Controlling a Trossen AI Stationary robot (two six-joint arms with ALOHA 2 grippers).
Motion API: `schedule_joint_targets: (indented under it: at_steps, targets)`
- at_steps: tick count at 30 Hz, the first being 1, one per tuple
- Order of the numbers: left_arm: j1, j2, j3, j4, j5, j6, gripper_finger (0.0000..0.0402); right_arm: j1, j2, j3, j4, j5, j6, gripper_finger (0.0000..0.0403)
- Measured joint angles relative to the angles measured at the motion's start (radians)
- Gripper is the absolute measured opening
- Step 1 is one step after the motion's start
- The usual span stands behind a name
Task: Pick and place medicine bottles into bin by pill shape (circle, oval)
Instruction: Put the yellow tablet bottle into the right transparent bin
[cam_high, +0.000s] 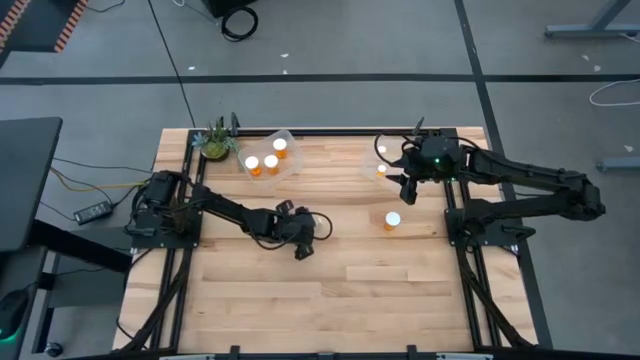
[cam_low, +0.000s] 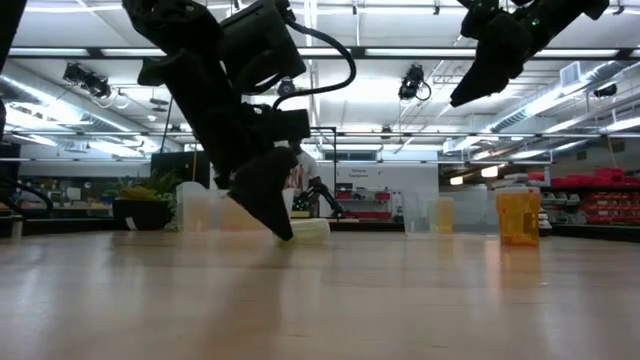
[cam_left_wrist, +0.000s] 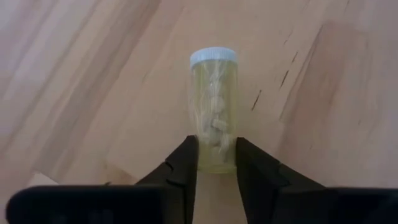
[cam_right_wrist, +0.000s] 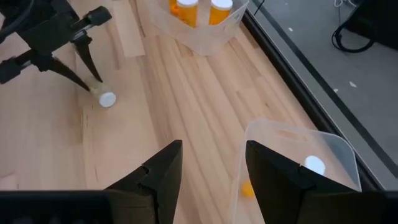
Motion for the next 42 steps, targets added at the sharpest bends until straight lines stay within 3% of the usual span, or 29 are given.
schedule_joint_targets:
  at_steps: [7, 12, 17, 23, 32, 42]
  targets:
    - [0.005, 0.000, 0.000, 0.003, -0.076, 0.129, 0.0127, 0.000, 0.001, 0.000, 0.101, 0.000, -0.045, 0.0184]
    - [0.006, 0.000, 0.000, 0.051, -0.084, 0.206, 0.0110, 0.000, 0.001, 0.000, 0.184, 0.000, -0.044, 0.0184]
    - [0.014, 0.000, 0.000, 0.166, -0.084, 0.309, 0.0097, 0.000, 0.038, 0.001, 0.207, -0.032, -0.012, 0.0184]
    - [0.042, 0.000, 0.000, 0.311, -0.084, 0.403, 0.0115, 0.001, 0.115, 0.001, 0.206, -0.118, 0.031, 0.0184]
    - [0.082, 0.000, 0.000, 0.561, -0.083, 0.556, 0.0109, 0.001, 0.160, 0.001, 0.207, -0.184, -0.018, 0.0184]
    - [0.112, 0.000, 0.000, 0.660, -0.068, 0.574, 0.0112, 0.068, 0.155, 0.001, 0.206, -0.214, -0.119, 0.0185]
